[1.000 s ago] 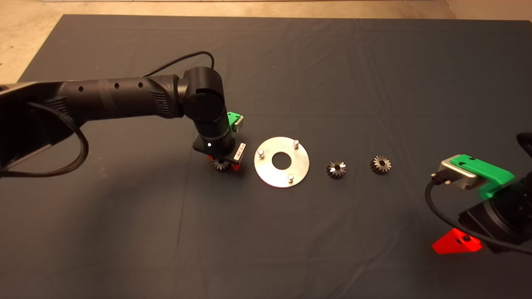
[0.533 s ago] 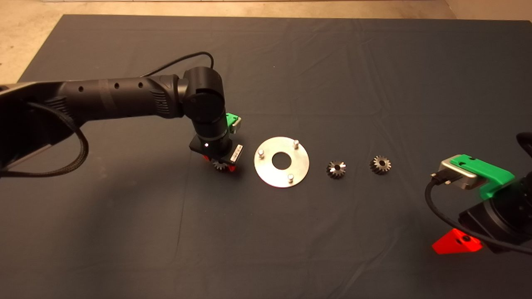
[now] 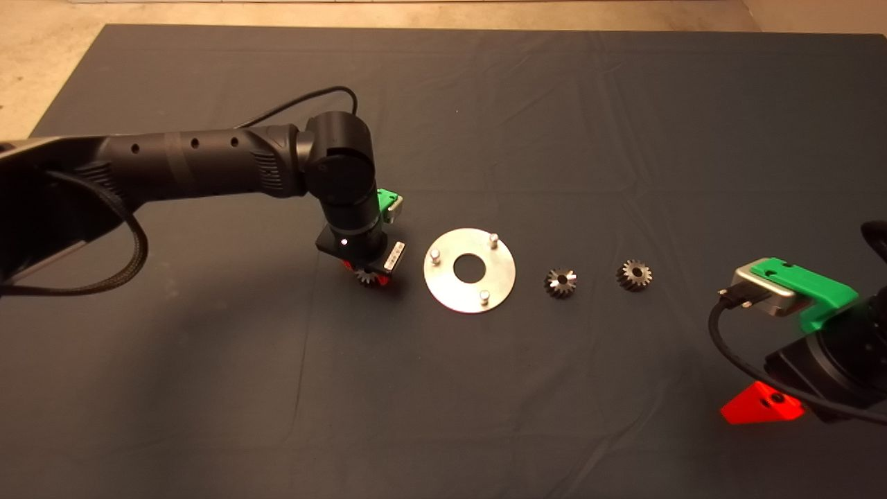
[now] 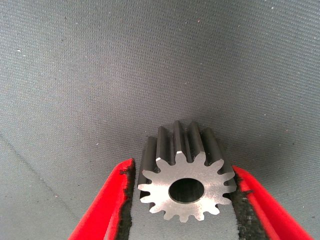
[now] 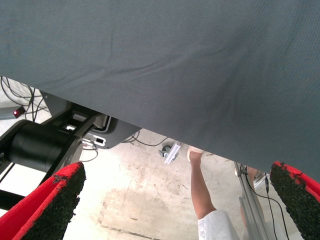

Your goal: Install three planetary gears onto the carrier pins

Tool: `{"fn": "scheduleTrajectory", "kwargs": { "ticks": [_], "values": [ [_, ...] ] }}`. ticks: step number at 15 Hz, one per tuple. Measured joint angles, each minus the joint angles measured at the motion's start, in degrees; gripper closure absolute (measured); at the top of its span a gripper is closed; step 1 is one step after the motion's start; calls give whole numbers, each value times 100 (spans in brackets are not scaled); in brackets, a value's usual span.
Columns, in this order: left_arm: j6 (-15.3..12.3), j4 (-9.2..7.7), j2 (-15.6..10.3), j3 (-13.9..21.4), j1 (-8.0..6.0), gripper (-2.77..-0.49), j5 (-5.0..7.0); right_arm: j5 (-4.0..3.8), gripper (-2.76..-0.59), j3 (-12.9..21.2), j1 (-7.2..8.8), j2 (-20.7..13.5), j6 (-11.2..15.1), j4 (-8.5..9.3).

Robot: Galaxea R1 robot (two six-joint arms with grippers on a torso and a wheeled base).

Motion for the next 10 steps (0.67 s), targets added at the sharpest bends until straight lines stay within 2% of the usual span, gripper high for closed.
{"fn": "scheduleTrajectory", "kwargs": {
  "ticks": [8,10],
  "values": [
    [-22,-1,-4,0,26,-99,-8,2,-275,0,0,0,-1,0],
    [-127,-3,-17,0,26,-95,-20,1,-275,0,0,0,0,0]
  ]
}}
